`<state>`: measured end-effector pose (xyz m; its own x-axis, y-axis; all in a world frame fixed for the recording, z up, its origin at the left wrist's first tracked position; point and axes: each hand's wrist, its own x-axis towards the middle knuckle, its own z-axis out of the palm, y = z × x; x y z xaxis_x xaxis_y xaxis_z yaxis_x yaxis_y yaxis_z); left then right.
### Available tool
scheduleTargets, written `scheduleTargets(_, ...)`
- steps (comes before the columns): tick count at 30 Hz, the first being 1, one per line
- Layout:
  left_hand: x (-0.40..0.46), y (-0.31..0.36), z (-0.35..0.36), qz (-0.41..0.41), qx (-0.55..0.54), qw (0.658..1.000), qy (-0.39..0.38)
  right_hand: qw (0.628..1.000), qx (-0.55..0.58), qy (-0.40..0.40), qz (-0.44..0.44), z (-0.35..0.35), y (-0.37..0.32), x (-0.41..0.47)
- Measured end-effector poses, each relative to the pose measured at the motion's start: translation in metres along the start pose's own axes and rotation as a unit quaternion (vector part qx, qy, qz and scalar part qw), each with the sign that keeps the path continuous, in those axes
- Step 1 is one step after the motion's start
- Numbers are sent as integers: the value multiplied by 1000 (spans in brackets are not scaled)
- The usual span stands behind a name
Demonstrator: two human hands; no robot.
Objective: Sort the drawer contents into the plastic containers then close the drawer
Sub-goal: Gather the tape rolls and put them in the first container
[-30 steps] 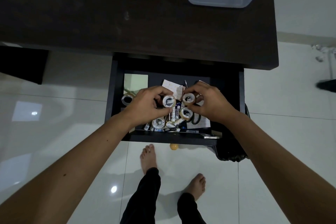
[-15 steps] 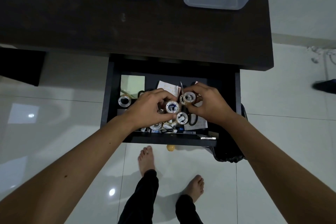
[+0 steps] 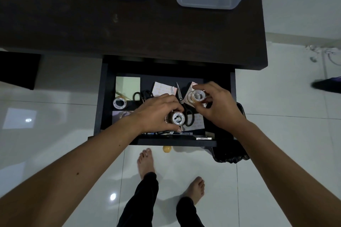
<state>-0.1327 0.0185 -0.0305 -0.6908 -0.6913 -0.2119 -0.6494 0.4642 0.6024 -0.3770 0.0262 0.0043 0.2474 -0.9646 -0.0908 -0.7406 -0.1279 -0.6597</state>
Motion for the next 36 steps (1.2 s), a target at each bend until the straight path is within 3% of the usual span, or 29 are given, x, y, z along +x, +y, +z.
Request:
scheduleTargets(4, 4, 0, 4, 29, 58, 998, -9, 1000, 11, -2, -5, 0, -1, -3)
scheduleTargets(8, 0, 0, 0, 9, 17, 1000, 17, 1000, 22, -18, -2, 0, -3, -6)
scheduleTargets(13, -34, -12, -29, -50, -90, 990, 92, 998, 57, -34, -8, 6, -11, -7)
scheduleTargets(24, -125, -43, -86, -158, -107, 948, 256, 976, 38, -177, -119, 55, -57, 18)
scheduleTargets(36, -137, -50, -69, -170, -101, 942, 270, 932, -29, -294, -212, 77, -73, 31)
